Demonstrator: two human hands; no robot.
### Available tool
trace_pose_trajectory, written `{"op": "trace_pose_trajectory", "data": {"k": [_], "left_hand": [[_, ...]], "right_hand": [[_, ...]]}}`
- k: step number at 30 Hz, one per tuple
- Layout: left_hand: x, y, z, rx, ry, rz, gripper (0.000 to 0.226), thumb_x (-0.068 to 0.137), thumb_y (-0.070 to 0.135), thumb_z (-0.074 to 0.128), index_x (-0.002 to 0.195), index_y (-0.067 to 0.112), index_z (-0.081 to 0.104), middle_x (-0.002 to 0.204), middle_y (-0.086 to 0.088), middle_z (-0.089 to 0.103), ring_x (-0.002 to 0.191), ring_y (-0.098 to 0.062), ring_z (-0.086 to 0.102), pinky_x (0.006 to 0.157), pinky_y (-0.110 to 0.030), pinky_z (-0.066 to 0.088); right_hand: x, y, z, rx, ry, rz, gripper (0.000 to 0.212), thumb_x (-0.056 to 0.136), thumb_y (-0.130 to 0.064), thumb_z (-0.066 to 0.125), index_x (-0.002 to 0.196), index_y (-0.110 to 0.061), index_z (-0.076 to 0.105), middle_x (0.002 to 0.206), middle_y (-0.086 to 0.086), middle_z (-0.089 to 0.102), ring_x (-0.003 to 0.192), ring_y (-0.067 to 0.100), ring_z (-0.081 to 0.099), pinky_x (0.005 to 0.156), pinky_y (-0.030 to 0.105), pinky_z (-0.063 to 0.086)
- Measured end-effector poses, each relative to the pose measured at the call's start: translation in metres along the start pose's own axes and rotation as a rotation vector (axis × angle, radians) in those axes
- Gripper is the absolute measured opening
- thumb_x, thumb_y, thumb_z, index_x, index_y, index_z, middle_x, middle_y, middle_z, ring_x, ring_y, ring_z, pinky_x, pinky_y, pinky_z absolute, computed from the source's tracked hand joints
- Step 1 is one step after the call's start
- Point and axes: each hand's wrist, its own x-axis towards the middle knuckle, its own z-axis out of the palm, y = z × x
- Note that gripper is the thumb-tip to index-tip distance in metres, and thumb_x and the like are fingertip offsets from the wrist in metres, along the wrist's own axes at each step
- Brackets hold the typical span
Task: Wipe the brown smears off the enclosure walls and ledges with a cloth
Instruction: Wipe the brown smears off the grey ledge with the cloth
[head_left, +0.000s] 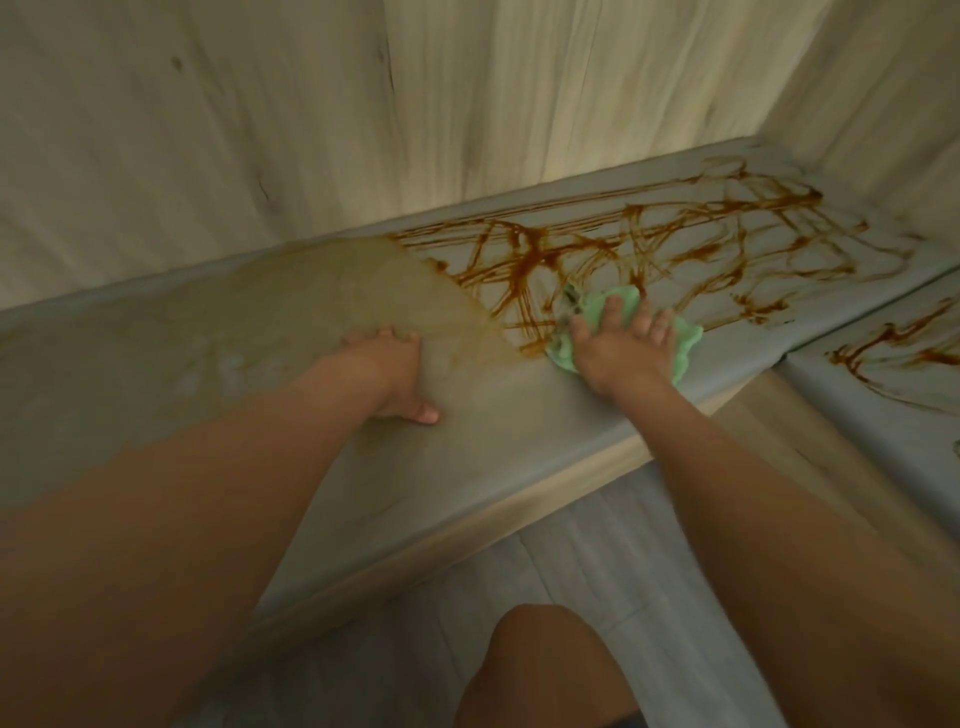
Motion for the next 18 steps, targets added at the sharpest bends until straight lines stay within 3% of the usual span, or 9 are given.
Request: {"op": "trace_pose_trajectory", "data": {"k": [2, 4, 6, 8, 10, 14, 16, 18], "left_hand": [[0.004, 0.000, 0.002, 0.009, 0.005, 0.014, 0.122, 0.077, 0.076, 0.070, 0.162, 0.008, 0.015, 0.162, -0.023, 0.027, 0.151, -0.037, 0.029, 0.121, -0.049, 0.029], [0.004, 0.001, 0.000, 0.034, -0.006, 0.026, 0.121, 0.080, 0.075, 0.068, 0.163, 0.008, 0.011, 0.165, -0.022, 0.024, 0.154, -0.034, 0.024, 0.122, -0.047, 0.027], [0.005, 0.000, -0.002, 0.040, -0.019, 0.030, 0.122, 0.081, 0.076, 0.066, 0.164, 0.009, 0.007, 0.167, -0.022, 0.020, 0.156, -0.033, 0.020, 0.123, -0.047, 0.026], [0.006, -0.001, -0.001, 0.025, -0.019, 0.024, 0.122, 0.080, 0.076, 0.068, 0.164, 0.010, 0.010, 0.166, -0.022, 0.021, 0.154, -0.033, 0.023, 0.123, -0.047, 0.027], [0.010, -0.003, 0.001, 0.009, -0.018, 0.018, 0.123, 0.077, 0.076, 0.070, 0.164, 0.010, 0.013, 0.165, -0.022, 0.024, 0.152, -0.036, 0.028, 0.122, -0.047, 0.029], [0.025, -0.010, 0.015, -0.063, -0.022, 0.006, 0.143, 0.054, 0.087, 0.067, 0.163, 0.016, 0.009, 0.169, -0.021, 0.011, 0.153, -0.045, 0.019, 0.119, -0.062, 0.029], [0.031, -0.013, 0.020, -0.074, -0.024, -0.004, 0.145, 0.049, 0.088, 0.062, 0.164, 0.018, 0.006, 0.170, -0.021, 0.006, 0.155, -0.046, 0.013, 0.119, -0.065, 0.025], [0.032, -0.013, 0.021, -0.071, -0.033, -0.004, 0.143, 0.054, 0.087, 0.064, 0.164, 0.018, 0.003, 0.170, -0.022, 0.002, 0.155, -0.047, 0.012, 0.119, -0.065, 0.024]], "right_hand": [[-0.015, -0.039, 0.011, -0.051, 0.008, -0.144, 0.087, 0.098, -0.076, 0.006, 0.166, -0.022, -0.004, 0.172, 0.018, -0.005, 0.158, 0.041, -0.010, 0.128, 0.053, -0.004], [-0.036, -0.061, 0.019, -0.079, -0.001, -0.436, 0.084, 0.098, -0.076, 0.013, 0.166, -0.028, -0.003, 0.173, 0.012, -0.005, 0.159, 0.034, -0.010, 0.128, 0.048, -0.005], [-0.040, -0.054, 0.014, -0.105, -0.030, -0.725, 0.077, 0.100, -0.074, 0.018, 0.165, -0.038, 0.002, 0.174, 0.004, -0.001, 0.160, 0.027, -0.006, 0.128, 0.042, -0.004], [-0.023, -0.028, 0.001, -0.162, -0.037, -0.871, 0.072, 0.099, -0.074, 0.014, 0.164, -0.044, 0.006, 0.174, -0.001, 0.005, 0.160, 0.022, 0.000, 0.129, 0.041, 0.001], [0.011, -0.006, -0.010, -0.195, 0.012, -0.723, 0.070, 0.099, -0.072, 0.008, 0.164, -0.044, 0.006, 0.174, 0.000, 0.007, 0.160, 0.022, 0.003, 0.129, 0.042, 0.004], [0.053, -0.032, -0.009, -0.023, 0.026, -0.095, 0.072, 0.102, -0.063, 0.015, 0.166, -0.032, 0.005, 0.174, 0.009, -0.001, 0.159, 0.033, -0.006, 0.128, 0.049, -0.002], [0.052, -0.077, -0.003, 0.004, -0.001, -0.040, 0.078, 0.102, -0.065, 0.016, 0.166, -0.025, 0.000, 0.173, 0.015, -0.004, 0.158, 0.039, -0.009, 0.127, 0.052, -0.006], [0.040, -0.112, 0.001, -0.046, -0.016, -0.252, 0.077, 0.103, -0.065, 0.018, 0.166, -0.025, 0.000, 0.173, 0.015, -0.004, 0.158, 0.038, -0.008, 0.128, 0.050, -0.005]]}}
